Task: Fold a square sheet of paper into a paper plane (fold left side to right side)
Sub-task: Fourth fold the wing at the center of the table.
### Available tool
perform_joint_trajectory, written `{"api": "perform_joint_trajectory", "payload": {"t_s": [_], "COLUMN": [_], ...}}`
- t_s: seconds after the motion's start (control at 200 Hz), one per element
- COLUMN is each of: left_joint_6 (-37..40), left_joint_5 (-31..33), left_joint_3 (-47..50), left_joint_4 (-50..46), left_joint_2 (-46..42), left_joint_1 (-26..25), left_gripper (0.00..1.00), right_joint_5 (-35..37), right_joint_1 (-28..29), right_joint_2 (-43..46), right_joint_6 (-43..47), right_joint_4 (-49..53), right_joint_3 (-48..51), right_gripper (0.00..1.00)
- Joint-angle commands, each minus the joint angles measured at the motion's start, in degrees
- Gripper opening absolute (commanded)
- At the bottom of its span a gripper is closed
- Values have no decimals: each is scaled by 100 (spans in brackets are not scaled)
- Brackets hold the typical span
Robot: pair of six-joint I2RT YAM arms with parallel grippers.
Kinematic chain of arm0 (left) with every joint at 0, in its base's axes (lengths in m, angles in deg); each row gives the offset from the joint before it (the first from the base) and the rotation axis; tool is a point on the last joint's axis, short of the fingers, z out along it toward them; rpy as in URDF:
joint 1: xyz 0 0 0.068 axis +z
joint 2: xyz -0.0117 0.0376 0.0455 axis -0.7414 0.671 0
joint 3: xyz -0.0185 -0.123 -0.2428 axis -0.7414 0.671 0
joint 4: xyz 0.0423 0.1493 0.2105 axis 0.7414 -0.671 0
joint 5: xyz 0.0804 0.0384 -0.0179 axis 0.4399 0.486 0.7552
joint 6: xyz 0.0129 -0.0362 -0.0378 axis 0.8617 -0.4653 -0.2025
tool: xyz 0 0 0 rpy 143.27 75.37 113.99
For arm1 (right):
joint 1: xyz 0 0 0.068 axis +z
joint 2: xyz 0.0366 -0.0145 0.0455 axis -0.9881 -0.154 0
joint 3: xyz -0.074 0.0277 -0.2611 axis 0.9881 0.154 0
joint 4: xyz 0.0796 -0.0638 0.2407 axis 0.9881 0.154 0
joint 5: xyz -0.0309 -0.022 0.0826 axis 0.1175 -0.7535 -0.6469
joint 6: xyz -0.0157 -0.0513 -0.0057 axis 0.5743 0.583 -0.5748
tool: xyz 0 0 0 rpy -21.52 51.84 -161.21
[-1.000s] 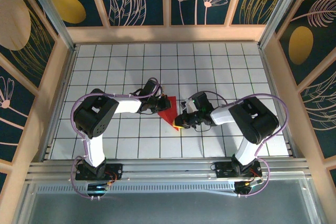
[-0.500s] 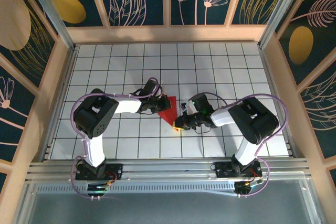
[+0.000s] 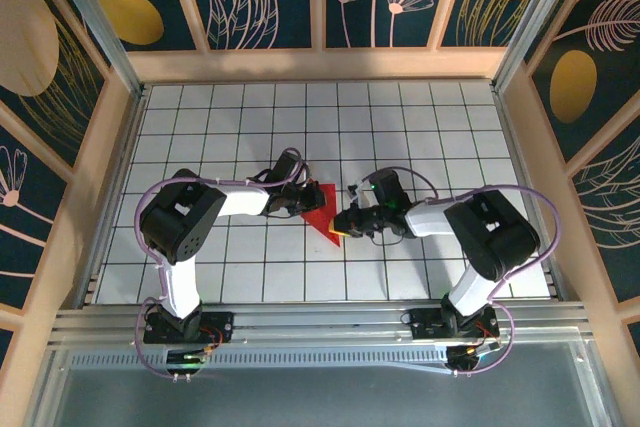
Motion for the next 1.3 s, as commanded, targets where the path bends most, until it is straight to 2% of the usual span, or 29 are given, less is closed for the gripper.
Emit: {"api": "perform_joint_trajectory", "payload": {"t_s": [0.0,0.305,0.786,1.296], "left_joint_6": [104,96,53,35], "left_joint_5": [300,297,316,326], "left_joint_3": [183,185,207,240], "left_joint_4": [-591,-584,-565,-557], "left_joint_2": [90,84,57,61], "left_joint_1": [-11,-10,-7,-4], "left_gripper": [2,1,2,2], "right_joint_5": [103,177,141,299], "right_joint_1": [-37,-11,187,352], "right_joint_2": [-147,-477,-463,-513], "right_joint_6": [272,238,-82,-121], "right_joint_4": [256,81,-339,-210], "right_joint_3": [-245,-266,161,201], "right_gripper": [0,0,0,0]}}
